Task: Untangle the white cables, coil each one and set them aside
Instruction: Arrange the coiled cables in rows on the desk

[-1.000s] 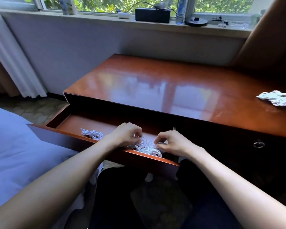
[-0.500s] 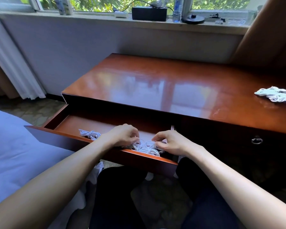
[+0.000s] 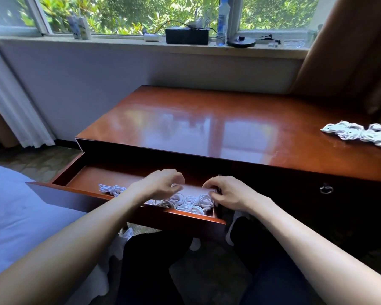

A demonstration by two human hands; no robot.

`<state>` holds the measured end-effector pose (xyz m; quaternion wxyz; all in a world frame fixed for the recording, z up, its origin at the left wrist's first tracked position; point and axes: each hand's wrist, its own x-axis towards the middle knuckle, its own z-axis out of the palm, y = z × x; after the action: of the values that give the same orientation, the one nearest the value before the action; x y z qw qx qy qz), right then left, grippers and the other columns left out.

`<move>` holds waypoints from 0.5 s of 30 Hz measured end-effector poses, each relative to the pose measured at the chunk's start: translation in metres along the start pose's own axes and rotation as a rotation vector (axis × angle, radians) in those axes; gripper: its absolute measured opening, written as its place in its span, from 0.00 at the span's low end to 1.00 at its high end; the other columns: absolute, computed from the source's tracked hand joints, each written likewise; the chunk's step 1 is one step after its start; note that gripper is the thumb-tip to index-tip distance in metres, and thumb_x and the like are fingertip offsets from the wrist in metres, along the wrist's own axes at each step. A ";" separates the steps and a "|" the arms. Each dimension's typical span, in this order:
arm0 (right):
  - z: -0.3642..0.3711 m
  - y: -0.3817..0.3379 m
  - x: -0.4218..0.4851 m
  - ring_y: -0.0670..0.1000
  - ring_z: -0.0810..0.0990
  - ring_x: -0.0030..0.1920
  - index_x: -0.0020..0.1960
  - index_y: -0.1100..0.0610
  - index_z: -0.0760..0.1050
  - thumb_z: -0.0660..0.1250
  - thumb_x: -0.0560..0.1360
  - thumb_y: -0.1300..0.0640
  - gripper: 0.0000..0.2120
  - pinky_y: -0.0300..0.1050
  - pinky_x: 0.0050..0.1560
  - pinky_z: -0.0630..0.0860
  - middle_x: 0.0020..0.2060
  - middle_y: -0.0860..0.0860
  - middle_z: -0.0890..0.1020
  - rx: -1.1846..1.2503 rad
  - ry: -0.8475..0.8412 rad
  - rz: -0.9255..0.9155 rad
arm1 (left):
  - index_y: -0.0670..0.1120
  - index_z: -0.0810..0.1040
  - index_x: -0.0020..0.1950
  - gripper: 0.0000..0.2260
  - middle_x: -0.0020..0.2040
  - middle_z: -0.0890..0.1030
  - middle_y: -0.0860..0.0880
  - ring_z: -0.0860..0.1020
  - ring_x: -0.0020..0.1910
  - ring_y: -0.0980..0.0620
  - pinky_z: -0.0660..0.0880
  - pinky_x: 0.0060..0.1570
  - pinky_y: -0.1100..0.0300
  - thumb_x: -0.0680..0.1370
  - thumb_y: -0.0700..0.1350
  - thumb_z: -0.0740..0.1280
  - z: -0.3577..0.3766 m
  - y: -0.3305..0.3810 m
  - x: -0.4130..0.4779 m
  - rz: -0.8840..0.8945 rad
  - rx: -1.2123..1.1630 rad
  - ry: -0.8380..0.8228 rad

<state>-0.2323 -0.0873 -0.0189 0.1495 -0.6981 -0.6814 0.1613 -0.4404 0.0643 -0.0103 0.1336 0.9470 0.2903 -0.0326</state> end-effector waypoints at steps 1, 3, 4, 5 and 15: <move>-0.004 0.003 -0.002 0.47 0.79 0.60 0.63 0.50 0.80 0.65 0.78 0.56 0.15 0.44 0.63 0.74 0.59 0.45 0.83 0.006 0.016 0.008 | 0.54 0.79 0.60 0.10 0.57 0.79 0.54 0.77 0.56 0.52 0.73 0.59 0.53 0.80 0.53 0.64 -0.005 0.004 0.002 0.017 0.014 0.014; -0.014 0.008 -0.008 0.46 0.78 0.61 0.63 0.49 0.79 0.65 0.78 0.55 0.14 0.44 0.64 0.73 0.60 0.44 0.82 -0.001 0.046 0.021 | 0.54 0.79 0.60 0.11 0.57 0.79 0.55 0.78 0.56 0.52 0.74 0.58 0.53 0.80 0.53 0.64 -0.013 0.014 0.009 0.046 0.032 0.043; -0.019 0.013 -0.012 0.45 0.78 0.62 0.63 0.48 0.79 0.65 0.78 0.54 0.15 0.44 0.65 0.73 0.60 0.43 0.82 -0.009 0.060 0.021 | 0.55 0.79 0.60 0.11 0.57 0.79 0.55 0.78 0.56 0.52 0.74 0.58 0.53 0.80 0.53 0.64 -0.017 0.019 0.012 0.060 0.037 0.050; -0.025 0.016 -0.017 0.45 0.77 0.63 0.63 0.48 0.79 0.65 0.78 0.53 0.15 0.45 0.66 0.72 0.61 0.43 0.82 -0.013 0.077 0.019 | 0.54 0.79 0.61 0.11 0.57 0.79 0.55 0.77 0.56 0.52 0.74 0.57 0.52 0.80 0.53 0.65 -0.021 0.026 0.015 0.072 0.040 0.055; -0.101 0.079 -0.071 0.48 0.77 0.65 0.64 0.49 0.79 0.65 0.79 0.54 0.14 0.47 0.67 0.71 0.62 0.45 0.81 -0.033 0.227 0.197 | 0.52 0.78 0.64 0.13 0.62 0.79 0.51 0.76 0.63 0.50 0.69 0.63 0.53 0.81 0.52 0.64 -0.053 0.111 0.087 0.253 0.061 0.166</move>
<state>-0.1188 -0.1590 0.0397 0.1976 -0.7776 -0.5910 0.0837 -0.3069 0.0377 0.0550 0.0835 0.9791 0.1775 0.0540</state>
